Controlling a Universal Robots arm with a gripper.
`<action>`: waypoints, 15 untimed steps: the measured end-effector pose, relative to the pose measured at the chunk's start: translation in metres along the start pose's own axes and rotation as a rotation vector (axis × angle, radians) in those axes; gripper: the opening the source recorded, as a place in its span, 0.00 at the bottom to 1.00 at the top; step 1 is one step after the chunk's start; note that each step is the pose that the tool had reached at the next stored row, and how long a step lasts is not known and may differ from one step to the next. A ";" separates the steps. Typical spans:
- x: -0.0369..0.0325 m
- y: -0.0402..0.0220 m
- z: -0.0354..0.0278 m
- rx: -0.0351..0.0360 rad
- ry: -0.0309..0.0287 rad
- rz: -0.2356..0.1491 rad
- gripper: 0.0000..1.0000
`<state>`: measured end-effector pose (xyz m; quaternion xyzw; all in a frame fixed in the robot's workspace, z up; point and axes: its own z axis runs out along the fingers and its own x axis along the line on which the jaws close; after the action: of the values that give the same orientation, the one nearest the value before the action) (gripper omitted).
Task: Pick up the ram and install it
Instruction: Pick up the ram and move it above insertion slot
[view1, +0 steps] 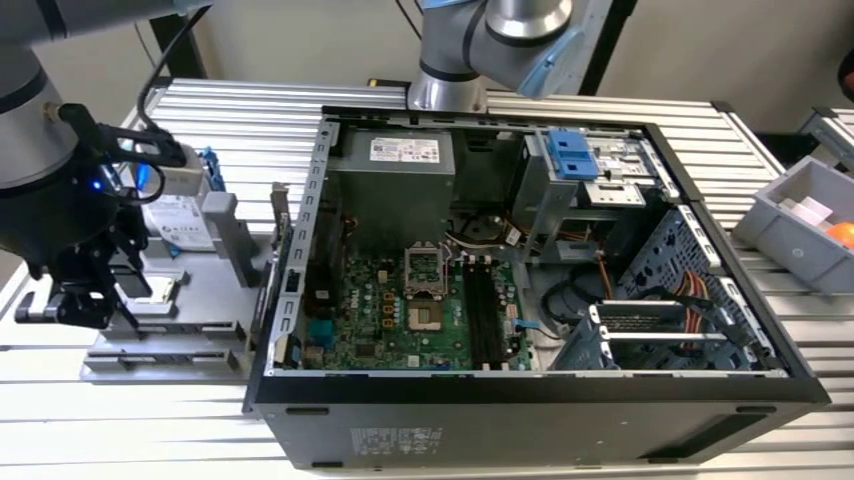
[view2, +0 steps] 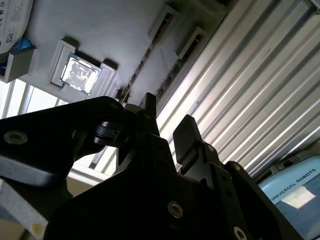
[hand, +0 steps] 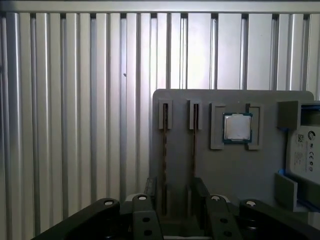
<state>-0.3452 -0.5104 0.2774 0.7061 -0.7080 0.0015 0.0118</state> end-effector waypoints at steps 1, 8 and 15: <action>0.0003 0.0000 0.0005 0.0000 0.0001 0.000 1.00; 0.0014 -0.0001 0.0043 -0.0001 0.0001 0.000 1.00; 0.0014 -0.0002 0.0091 -0.0001 0.0002 0.000 1.00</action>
<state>-0.3452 -0.5120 0.2684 0.7061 -0.7080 0.0015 0.0119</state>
